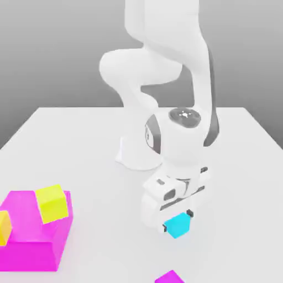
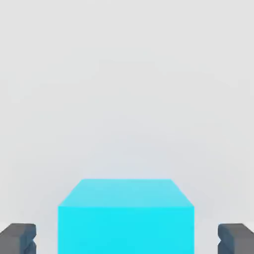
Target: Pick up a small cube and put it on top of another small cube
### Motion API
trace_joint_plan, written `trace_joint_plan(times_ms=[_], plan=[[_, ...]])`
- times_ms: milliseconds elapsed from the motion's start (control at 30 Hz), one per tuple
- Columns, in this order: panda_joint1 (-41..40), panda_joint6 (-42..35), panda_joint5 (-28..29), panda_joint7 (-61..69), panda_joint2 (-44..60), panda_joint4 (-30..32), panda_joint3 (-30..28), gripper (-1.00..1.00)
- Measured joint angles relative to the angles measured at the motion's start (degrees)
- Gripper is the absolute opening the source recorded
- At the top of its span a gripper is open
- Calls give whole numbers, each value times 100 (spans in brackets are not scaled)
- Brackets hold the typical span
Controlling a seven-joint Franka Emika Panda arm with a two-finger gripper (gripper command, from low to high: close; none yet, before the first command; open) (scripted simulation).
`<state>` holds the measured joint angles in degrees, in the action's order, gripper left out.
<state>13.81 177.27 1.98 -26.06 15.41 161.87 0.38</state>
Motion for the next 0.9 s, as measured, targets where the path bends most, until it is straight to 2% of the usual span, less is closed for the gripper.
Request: trace_joint_plan(times_ms=[133,400,900], plan=[[-1,14,22,-18,21,-3,-2,-100],[-204,-1221,-175,25,-1378,161,80,-100],[-2658,-3853,-409,-2914,-1020,-2816,-1254,-100]])
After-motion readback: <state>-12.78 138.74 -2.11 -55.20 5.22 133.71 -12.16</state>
